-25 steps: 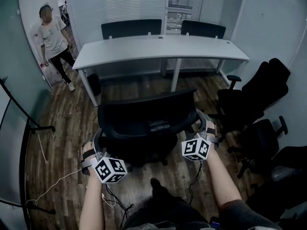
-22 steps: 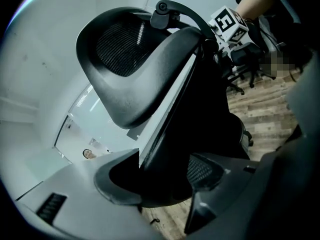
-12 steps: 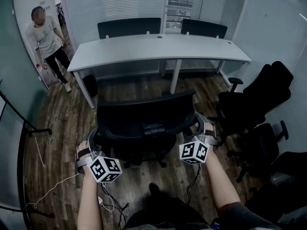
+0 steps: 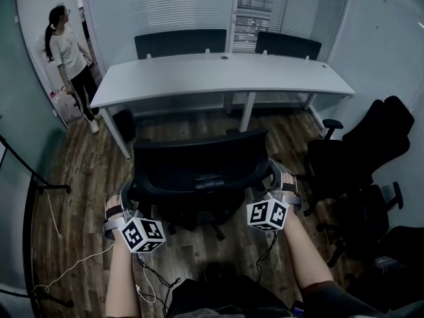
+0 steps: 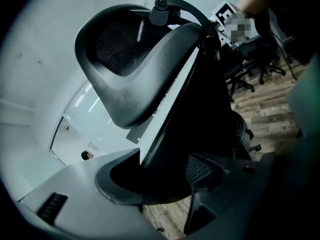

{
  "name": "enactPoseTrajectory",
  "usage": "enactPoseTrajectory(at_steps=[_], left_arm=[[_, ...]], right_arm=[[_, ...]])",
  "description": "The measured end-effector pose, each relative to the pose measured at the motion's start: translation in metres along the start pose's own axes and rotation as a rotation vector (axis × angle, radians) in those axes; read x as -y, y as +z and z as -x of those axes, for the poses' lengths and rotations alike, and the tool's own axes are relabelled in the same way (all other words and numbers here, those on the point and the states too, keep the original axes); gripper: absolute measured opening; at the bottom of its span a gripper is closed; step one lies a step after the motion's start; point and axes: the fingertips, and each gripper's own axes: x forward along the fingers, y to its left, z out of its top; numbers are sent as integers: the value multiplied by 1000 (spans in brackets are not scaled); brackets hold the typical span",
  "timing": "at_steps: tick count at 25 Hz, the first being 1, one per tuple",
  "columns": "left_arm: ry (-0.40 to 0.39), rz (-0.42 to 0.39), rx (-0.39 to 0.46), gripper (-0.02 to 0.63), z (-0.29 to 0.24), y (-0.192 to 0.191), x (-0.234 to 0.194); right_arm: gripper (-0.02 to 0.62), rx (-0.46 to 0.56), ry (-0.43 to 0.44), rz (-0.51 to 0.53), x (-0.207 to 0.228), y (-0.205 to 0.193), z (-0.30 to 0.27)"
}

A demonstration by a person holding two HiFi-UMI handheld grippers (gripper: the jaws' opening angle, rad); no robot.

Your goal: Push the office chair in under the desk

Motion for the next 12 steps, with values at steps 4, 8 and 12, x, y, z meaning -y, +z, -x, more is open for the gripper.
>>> enactPoseTrajectory(at_steps=[4,8,12], left_arm=[[-20,4,-22,262,-39,7,-6],[-45,1,-39,264,-93,13,-30],[-45,-4,-25,264,-130,13,-46]], right_arm=[[293,7,23,7,7,-4,-39],[293,1,34,6,20,1,-92],[293,5,28,3,23,7,-128]])
